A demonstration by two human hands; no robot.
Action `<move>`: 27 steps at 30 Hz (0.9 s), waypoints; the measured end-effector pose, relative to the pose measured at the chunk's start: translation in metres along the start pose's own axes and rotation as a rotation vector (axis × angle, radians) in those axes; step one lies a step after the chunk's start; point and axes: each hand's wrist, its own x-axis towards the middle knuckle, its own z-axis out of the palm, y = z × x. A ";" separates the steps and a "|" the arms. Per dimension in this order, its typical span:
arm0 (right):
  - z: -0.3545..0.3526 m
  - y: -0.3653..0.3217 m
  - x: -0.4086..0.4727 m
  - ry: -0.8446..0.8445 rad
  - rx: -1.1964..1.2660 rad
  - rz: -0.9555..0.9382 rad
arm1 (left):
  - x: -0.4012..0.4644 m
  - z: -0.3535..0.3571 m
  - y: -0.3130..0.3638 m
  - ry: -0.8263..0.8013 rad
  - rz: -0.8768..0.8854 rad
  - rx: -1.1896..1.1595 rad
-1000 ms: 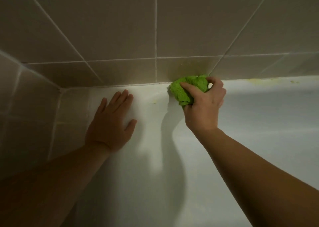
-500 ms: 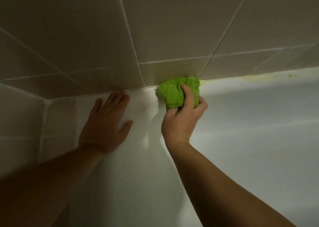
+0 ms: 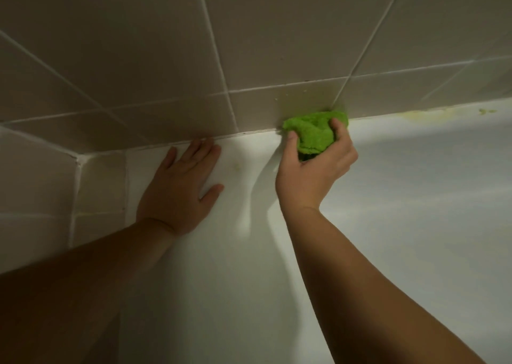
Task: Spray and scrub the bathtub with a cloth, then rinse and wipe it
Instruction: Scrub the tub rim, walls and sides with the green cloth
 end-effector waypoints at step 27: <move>-0.063 0.012 0.076 -0.244 -0.175 -0.083 | 0.071 0.007 0.020 -0.013 0.563 0.023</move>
